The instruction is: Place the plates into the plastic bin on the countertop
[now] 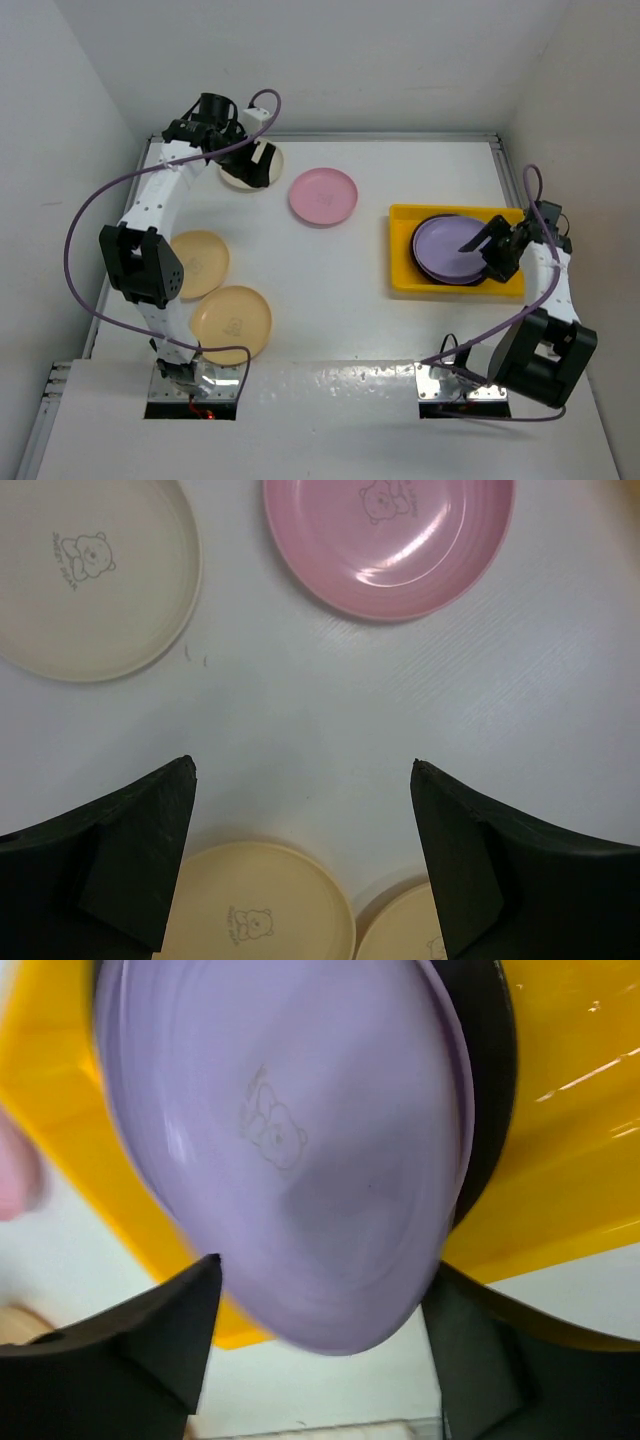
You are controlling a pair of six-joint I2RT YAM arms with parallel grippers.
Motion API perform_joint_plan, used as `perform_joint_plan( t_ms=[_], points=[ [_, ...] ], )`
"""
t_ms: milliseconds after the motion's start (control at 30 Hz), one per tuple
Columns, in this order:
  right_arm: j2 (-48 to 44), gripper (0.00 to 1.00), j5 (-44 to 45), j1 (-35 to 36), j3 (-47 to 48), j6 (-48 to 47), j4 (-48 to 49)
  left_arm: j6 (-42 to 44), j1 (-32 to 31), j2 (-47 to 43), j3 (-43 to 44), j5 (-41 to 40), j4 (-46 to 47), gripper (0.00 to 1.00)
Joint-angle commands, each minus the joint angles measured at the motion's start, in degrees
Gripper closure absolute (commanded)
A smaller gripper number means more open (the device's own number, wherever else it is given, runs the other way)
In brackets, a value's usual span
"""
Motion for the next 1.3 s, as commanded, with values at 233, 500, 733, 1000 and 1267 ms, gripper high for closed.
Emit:
perform_joint_plan(
  t_ms=[233,500,733,1000,1267],
  points=[
    [11.8,0.12,23.7,6.0,6.9,-6.8,-4.9,0.8,0.1,0.4,-0.6,3.1,0.9,0.12],
    [10.5,0.22,28.6,12.0,9.8,-5.7,-0.3,0.8,0.1,0.4,-0.1,2.4,0.9,0.12],
    [6.8,0.15,40.7,31.0,24.4,-14.1,7.2,0.8,2.2,-0.1,-1.7,-0.1,1.5,0.12],
    [43.1,0.38,9.6,39.9,48.1,-4.7,17.1,-2.0,10.9,0.4,-6.1,-8.1,4.7,0.12],
    [66.3,0.38,17.4,44.3,69.8,4.5,12.6,-2.7,18.0,-0.1,-9.2,-7.7,4.7,0.12]
  ],
)
